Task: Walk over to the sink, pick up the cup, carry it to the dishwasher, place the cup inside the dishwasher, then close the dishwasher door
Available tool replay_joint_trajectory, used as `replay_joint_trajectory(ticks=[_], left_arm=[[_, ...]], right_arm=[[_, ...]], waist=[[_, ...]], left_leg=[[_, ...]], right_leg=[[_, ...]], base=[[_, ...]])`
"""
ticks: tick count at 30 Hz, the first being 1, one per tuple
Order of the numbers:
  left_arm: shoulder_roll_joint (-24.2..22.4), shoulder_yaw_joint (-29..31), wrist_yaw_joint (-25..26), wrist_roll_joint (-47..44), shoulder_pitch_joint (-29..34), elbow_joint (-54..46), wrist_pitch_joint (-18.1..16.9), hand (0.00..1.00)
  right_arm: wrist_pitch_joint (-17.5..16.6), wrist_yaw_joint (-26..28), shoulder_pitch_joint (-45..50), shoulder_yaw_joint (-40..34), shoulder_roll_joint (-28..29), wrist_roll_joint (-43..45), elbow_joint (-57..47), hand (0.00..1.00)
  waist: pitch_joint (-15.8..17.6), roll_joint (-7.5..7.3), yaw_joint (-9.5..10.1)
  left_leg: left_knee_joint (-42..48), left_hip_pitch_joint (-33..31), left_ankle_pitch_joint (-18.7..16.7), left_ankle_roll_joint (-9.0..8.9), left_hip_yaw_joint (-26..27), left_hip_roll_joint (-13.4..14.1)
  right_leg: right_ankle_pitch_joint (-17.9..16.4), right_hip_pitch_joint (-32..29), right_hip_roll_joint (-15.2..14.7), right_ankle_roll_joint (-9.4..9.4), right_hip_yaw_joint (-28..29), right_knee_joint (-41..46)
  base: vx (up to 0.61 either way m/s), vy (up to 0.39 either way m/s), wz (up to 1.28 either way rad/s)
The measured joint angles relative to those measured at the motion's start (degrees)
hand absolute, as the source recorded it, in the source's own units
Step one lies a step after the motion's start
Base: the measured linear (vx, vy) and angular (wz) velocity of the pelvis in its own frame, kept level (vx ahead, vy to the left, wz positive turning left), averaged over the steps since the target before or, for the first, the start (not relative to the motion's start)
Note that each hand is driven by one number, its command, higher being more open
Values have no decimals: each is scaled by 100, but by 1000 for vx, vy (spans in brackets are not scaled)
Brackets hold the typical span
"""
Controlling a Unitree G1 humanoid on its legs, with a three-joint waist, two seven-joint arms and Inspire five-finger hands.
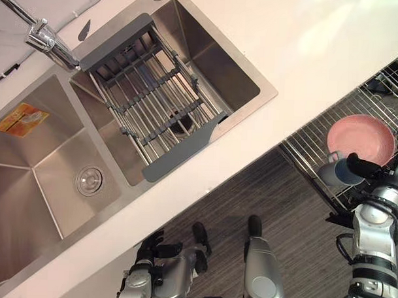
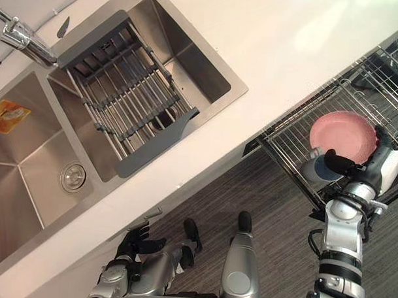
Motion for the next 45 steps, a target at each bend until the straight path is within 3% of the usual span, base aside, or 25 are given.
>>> replay_joint_trajectory(ticks=[5, 13, 18, 25, 29, 37, 45], left_arm=[[-2, 196, -5, 13, 2, 10, 38, 90], [-31, 446, -34, 150, 24, 31, 157, 90], [-39, 526, -119, 243, 68, 239, 343, 90], [-56, 696, -165, 321, 212, 276, 578, 90], [-50, 821, -162, 213, 232, 296, 667, 90], [-45, 831, -212, 99, 238, 413, 670, 90], [-35, 562, -295, 110, 313, 432, 460, 90]], right_arm=[[0, -49, 330, -257, 293, -40, -518, 90], [-107, -127, 1259, -848, 1264, 114, -1360, 90], [-300, -129, 1661, -1112, 1667, 821, -1395, 90], [-370, -106, 2069, -1287, 2035, 1445, -1389, 90], [-452, 66, 2145, -1287, 2054, 2061, -1230, 90], [-750, 1144, 1914, -1047, 1400, 4309, -31, 90], [-811, 1780, 1747, -640, 967, 5184, 768, 90]], waist=[[-39, -84, -15], [-215, -299, -47], [-531, -314, -117], [-697, -302, -174], [-730, -296, -187], [-841, -237, -178], [-941, -76, -152]], left_leg=[[-65, 145, -11, -13, 71, 17], [-96, 399, -82, -32, 99, 41], [-88, 544, -163, -51, 92, 73], [-88, 778, -238, -100, 214, 135], [-81, 841, -253, -117, 347, 168], [-25, 792, -270, -114, 630, 163], [26, 703, -258, -95, 555, 147]], right_leg=[[45, 127, 47, 20, 77, -114], [78, 447, 83, 34, 69, -343], [82, 687, 109, 39, 23, -509], [85, 889, 180, 33, 116, -597], [116, 876, 225, 14, 249, -598], [290, 699, 253, 28, 554, -711], [330, 684, 215, 45, 483, -727]], base=[[1, 5, -10], [0, 3, -1], [22, 7, 0], [-7, 2, -8], [-20, 0, -19], [-57, 13, -18], [-16, -1, 3]])
